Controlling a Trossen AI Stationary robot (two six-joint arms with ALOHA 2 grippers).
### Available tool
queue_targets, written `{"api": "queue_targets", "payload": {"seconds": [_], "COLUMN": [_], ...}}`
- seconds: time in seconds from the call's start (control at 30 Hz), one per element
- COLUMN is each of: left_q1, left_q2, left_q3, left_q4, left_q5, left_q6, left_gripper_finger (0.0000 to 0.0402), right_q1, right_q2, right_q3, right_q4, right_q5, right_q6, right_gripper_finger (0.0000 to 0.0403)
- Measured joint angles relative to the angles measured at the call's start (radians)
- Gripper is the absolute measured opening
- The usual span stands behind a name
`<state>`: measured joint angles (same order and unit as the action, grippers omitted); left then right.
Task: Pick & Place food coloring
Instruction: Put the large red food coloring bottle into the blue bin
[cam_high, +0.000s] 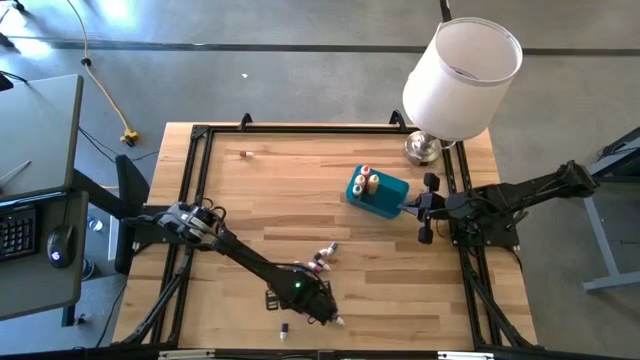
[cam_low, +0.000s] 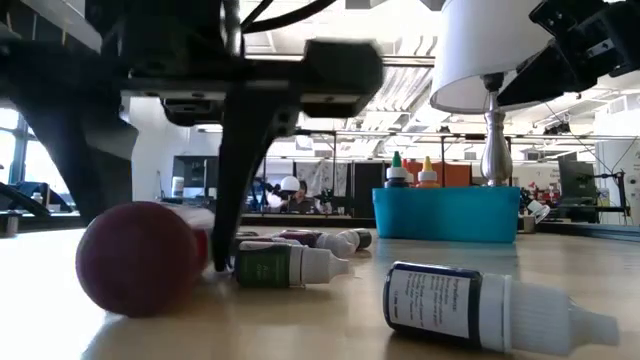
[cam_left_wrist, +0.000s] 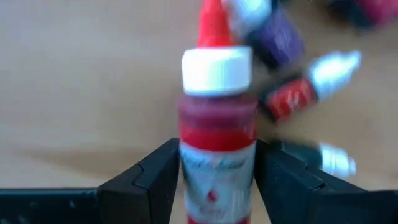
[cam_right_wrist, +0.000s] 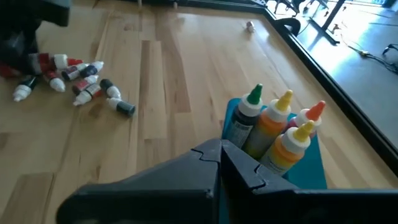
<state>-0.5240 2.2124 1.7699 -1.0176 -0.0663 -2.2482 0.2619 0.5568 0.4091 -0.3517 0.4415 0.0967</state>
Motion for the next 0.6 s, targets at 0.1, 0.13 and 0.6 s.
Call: {"api": "queue_targets", "payload": {"seconds": [0.1, 0.13, 0.6], "left_q1": [0.000, 0.000, 0.007], "left_q2": [0.000, 0.000, 0.000], "left_q3": [0.000, 0.000, -0.002], "left_q4": [-0.033, -0.042, -0.116], "left_q5": [-0.074, -0.081, -0.120], "left_q6": [0.000, 0.000, 0.056], "left_gripper_finger": [0.0181, 0.0176, 0.0180], "right_q1": [0.000, 0.000, 0.000], "right_q2": [0.000, 0.000, 0.000], "right_q3": [0.000, 0.000, 0.000], "right_q4": [-0.004, -0.003, -0.004], "right_q5": [-0.020, -0.030, -0.081], "right_q6": [0.000, 0.000, 0.000], "right_gripper_finger": [0.0000, 0.0000, 0.0000]}}
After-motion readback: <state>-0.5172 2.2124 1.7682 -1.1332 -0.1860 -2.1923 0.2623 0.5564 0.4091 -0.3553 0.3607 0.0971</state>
